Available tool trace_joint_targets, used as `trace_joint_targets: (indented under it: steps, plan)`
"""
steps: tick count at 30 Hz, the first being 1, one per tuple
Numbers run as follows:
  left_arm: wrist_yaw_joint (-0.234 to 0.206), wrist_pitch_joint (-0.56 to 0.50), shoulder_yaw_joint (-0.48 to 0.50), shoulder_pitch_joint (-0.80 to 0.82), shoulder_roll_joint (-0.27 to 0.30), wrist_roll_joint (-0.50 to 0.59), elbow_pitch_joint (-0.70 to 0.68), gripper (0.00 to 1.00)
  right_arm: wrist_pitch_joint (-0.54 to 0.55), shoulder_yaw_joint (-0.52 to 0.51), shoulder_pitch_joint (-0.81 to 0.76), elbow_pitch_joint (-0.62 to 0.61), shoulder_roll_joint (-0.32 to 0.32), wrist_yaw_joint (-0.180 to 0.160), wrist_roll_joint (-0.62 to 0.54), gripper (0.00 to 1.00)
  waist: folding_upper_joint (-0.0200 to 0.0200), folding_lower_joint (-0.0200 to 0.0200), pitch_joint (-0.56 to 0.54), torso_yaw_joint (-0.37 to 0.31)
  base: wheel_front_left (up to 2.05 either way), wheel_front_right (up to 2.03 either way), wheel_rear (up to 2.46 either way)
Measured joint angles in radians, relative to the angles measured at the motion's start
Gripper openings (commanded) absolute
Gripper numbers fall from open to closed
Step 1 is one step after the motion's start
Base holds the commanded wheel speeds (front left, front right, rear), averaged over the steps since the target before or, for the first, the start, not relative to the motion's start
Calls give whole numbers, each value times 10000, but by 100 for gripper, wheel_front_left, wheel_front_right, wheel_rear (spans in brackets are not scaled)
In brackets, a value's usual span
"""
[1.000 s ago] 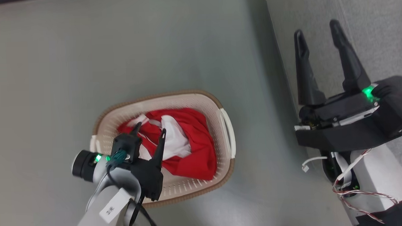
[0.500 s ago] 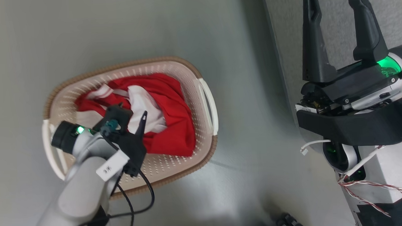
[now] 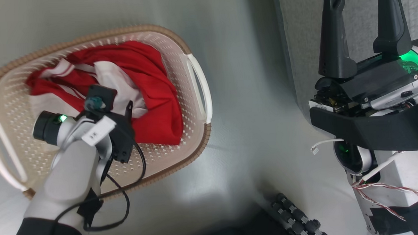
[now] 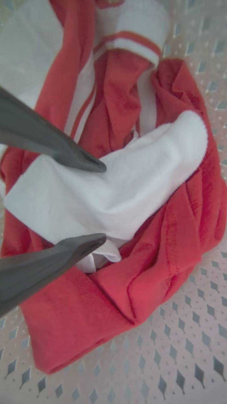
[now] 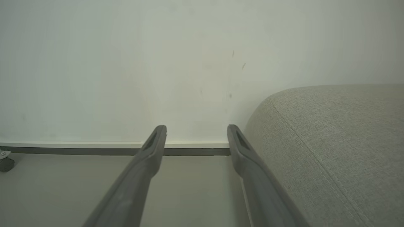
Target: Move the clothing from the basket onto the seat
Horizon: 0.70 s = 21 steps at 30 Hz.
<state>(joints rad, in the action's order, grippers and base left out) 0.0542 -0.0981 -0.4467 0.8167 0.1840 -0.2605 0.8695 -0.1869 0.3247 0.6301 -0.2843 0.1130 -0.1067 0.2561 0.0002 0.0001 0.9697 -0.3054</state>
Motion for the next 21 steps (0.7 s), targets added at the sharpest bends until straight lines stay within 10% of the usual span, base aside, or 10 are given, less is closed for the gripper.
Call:
trace_joint_targets:
  steps: [10, 11, 12, 13, 21]
  plan:
    - [-117, -408, 462, 454, -109, -466, 1030, 100, -184, 86, 165, 182, -82, 0, -2, 100, -1, 0, 505, -214, 0, 0, 0]
    - [-117, -405, 476, 473, -127, -466, 1085, 77, -186, 94, 165, 205, -90, 0, -4, 100, -1, 0, 512, -214, 0, 0, 0]
    - [-134, -395, 489, 502, -146, -466, 1151, 12, -199, 94, 165, 234, -92, 0, -4, 100, -1, 0, 514, -212, 0, 0, 0]
    - [-150, -395, 489, 553, -169, -468, 1225, 0, -255, 94, 166, 274, -92, 0, -6, 100, -1, -1, 512, -209, 0, 0, 0]
    - [-105, -127, 422, 622, -391, -466, 1666, 0, -360, 176, 182, 658, -90, 13, -104, 100, -3, -1, 264, -103, 0, 0, 0]
